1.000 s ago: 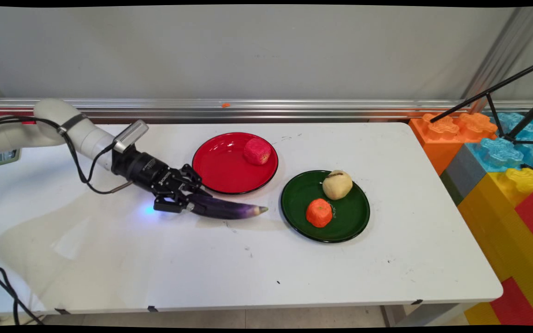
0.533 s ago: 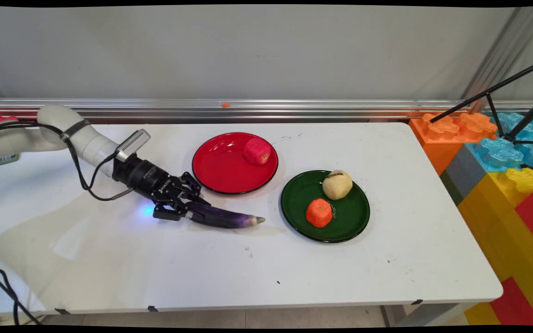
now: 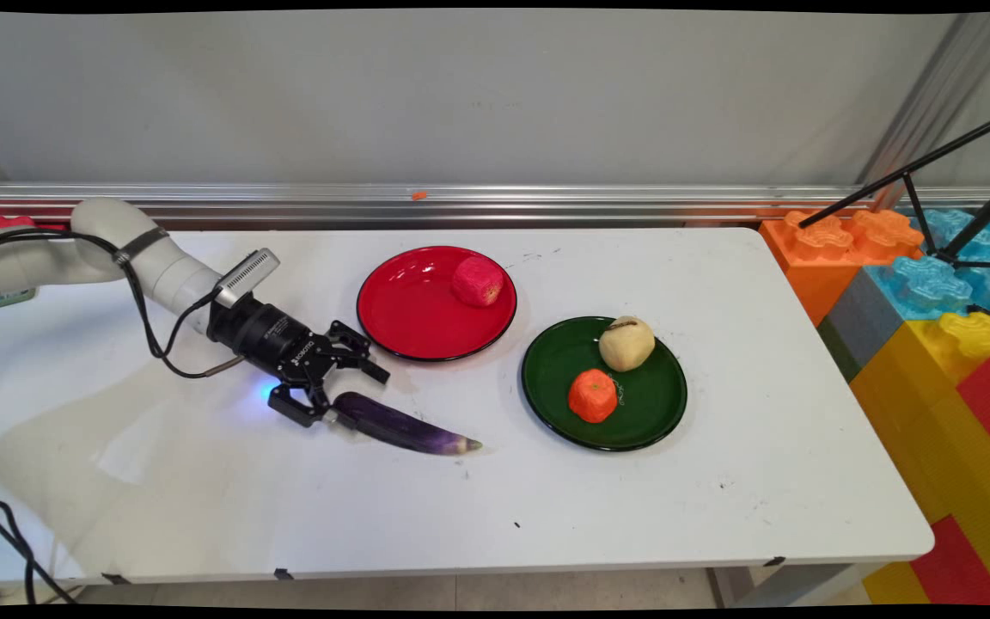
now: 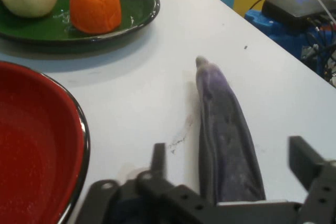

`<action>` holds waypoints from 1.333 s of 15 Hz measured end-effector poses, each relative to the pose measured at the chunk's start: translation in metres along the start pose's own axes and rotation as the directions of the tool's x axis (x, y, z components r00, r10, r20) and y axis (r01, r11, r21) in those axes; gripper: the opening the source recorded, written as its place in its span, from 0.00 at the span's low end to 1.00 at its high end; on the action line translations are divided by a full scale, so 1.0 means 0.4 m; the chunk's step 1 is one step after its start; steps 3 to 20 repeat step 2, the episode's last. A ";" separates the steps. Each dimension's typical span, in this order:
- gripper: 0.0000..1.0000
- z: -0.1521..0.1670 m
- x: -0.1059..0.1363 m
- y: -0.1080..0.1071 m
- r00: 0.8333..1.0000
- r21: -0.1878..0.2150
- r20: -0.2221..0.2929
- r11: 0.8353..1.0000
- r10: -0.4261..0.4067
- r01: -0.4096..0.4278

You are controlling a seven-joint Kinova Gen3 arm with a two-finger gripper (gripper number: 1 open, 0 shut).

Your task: Place the picked object on the table

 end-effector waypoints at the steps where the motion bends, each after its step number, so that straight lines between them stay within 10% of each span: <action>1: 1.00 -0.002 -0.001 0.002 1.000 -0.001 0.002 1.000 -0.002 0.002; 20: 1.00 -0.004 -0.001 0.003 1.000 0.000 0.003 1.000 -0.005 0.005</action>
